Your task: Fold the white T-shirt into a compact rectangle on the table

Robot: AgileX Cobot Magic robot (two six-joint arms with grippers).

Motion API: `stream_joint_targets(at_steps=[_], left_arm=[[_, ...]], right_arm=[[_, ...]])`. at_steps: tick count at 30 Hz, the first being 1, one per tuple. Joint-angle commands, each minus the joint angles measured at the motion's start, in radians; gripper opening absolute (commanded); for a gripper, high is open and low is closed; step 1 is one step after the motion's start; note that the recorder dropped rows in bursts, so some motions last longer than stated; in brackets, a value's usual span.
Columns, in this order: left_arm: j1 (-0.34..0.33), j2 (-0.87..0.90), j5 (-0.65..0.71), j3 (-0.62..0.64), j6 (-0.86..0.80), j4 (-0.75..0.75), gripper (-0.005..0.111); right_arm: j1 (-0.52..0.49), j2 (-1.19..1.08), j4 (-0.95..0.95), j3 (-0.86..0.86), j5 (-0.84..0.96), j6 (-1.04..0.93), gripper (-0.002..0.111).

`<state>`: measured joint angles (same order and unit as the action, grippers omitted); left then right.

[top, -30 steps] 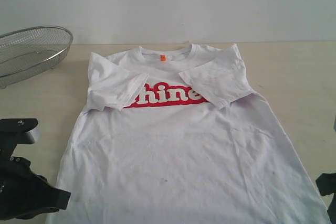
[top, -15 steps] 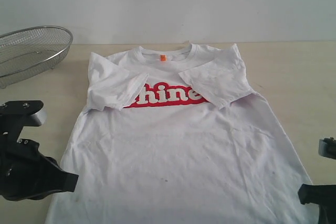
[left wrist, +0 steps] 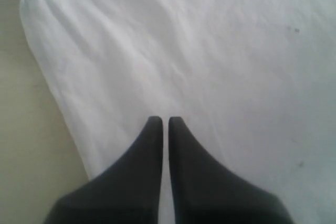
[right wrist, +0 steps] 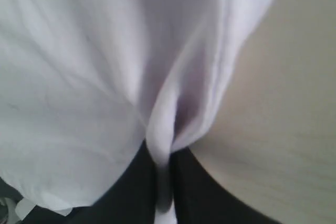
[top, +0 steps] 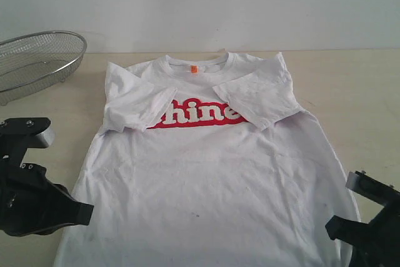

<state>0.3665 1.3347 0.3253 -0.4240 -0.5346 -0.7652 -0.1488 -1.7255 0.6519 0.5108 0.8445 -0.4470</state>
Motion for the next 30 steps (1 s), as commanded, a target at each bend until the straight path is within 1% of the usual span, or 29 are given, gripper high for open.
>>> stream_joint_targets(at_steps=[1, 4, 8, 10, 12, 13, 15, 17, 22, 25, 28, 30], left_arm=[[0.005, 0.001, -0.014, -0.005, -0.006, -0.010, 0.005], [0.005, 0.001, -0.014, -0.005, -0.006, -0.005, 0.005], [0.005, 0.001, -0.021, -0.005, -0.006, -0.001, 0.005], [0.005, 0.001, -0.030, -0.005, -0.006, -0.001, 0.005], [0.005, 0.001, -0.032, -0.005, -0.006, -0.001, 0.005], [0.005, 0.001, -0.034, -0.005, -0.006, -0.001, 0.005], [0.005, 0.023, -0.057, -0.005, -0.006, -0.001, 0.005], [0.005, 0.077, -0.089, -0.007, -0.006, -0.001, 0.005], [0.005, 0.175, -0.089, -0.047, -0.032, -0.001, 0.005], [0.005, 0.175, -0.089, -0.059, -0.035, -0.001, 0.005], [0.005, 0.175, -0.091, -0.070, -0.035, -0.001, 0.005], [0.005, 0.175, -0.093, -0.077, -0.035, -0.001, 0.005]], right_arm=[[0.000, -0.018, 0.035, -0.002, -0.144, -0.141, 0.000], [0.000, -0.005, 0.103, 0.029, -0.100, -0.213, 0.000], [0.000, 0.063, 0.262, 0.076, -0.053, -0.357, 0.000], [0.000, 0.099, 0.290, 0.119, -0.038, -0.362, 0.000], [0.000, 0.124, 0.290, 0.172, 0.028, -0.358, 0.000], [0.000, 0.138, 0.291, 0.220, 0.113, -0.355, 0.000], [0.000, 0.161, 0.313, 0.285, 0.193, -0.355, 0.000], [0.000, 0.170, 0.324, 0.339, 0.159, -0.355, 0.000], [0.000, 0.122, 0.320, 0.459, 0.040, -0.320, 0.000], [0.000, 0.031, 0.327, 0.556, 0.013, -0.322, 0.000], [0.008, -0.102, 0.340, 0.707, 0.004, -0.322, 0.000], [0.016, -0.157, 0.347, 0.778, -0.003, -0.321, 0.000]])
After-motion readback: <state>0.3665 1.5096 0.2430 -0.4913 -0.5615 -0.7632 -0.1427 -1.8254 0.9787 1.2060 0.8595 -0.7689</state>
